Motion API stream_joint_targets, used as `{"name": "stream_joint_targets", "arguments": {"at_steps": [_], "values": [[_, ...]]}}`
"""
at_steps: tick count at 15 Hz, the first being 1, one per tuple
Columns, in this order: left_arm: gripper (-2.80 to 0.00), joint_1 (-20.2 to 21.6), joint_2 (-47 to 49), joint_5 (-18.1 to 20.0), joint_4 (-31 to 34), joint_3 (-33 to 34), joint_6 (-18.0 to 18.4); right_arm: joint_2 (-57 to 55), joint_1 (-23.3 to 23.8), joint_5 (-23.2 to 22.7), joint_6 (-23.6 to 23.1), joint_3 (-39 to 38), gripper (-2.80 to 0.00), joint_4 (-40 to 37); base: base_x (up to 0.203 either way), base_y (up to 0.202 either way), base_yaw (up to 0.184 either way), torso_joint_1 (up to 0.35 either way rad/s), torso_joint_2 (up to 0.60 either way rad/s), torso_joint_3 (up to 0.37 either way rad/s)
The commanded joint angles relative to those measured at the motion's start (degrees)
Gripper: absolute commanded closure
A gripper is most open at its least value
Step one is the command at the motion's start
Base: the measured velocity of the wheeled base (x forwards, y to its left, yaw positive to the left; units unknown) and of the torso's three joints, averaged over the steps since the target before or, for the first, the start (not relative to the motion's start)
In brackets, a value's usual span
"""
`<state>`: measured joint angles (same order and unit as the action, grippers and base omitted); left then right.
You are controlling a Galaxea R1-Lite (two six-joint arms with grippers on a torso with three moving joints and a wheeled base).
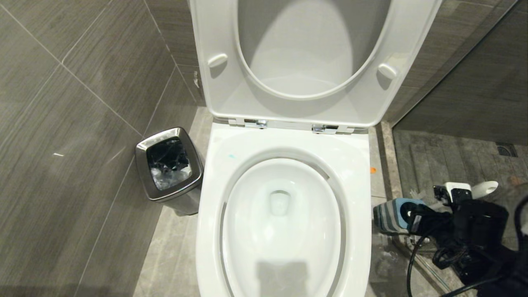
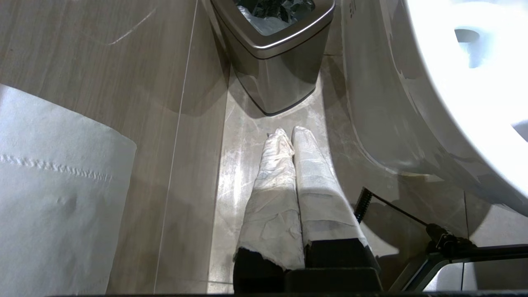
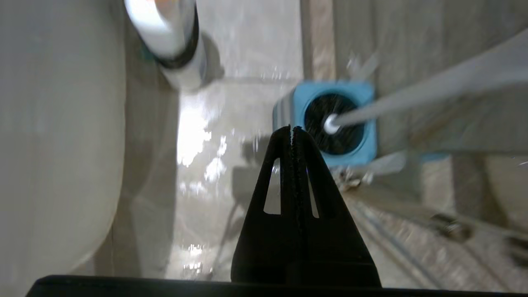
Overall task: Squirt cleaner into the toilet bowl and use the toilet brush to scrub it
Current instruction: Pour in the cleaning agent
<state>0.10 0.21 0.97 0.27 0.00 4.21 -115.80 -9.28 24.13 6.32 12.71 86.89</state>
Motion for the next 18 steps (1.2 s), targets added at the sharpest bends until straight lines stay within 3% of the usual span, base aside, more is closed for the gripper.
{"name": "stream_joint_targets", "arguments": {"at_steps": [1,7,8,18], "values": [[0.0,0.07,-0.03,0.0,0.0,0.0,0.01,-9.52,-0.28,-0.44,0.39,2.27,0.0,0.71,0.0,0.0,0.0,0.0,0.0,0.0],[0.0,0.08,-0.03,0.0,0.0,0.0,0.01,-18.56,-0.39,-0.66,-0.67,12.04,0.0,0.77,0.0,0.0,0.0,0.0,0.0,0.0],[0.0,0.08,-0.03,0.0,0.0,0.0,0.01,-18.76,-0.39,-0.66,-0.76,12.71,-2.8,0.77,0.0,0.0,0.0,0.0,0.0,0.0],[0.0,0.07,-0.03,0.0,0.0,0.08,0.01,-26.12,-0.39,-0.66,-7.69,24.75,-2.8,0.77,0.0,0.0,0.0,0.0,0.0,0.0]]}}
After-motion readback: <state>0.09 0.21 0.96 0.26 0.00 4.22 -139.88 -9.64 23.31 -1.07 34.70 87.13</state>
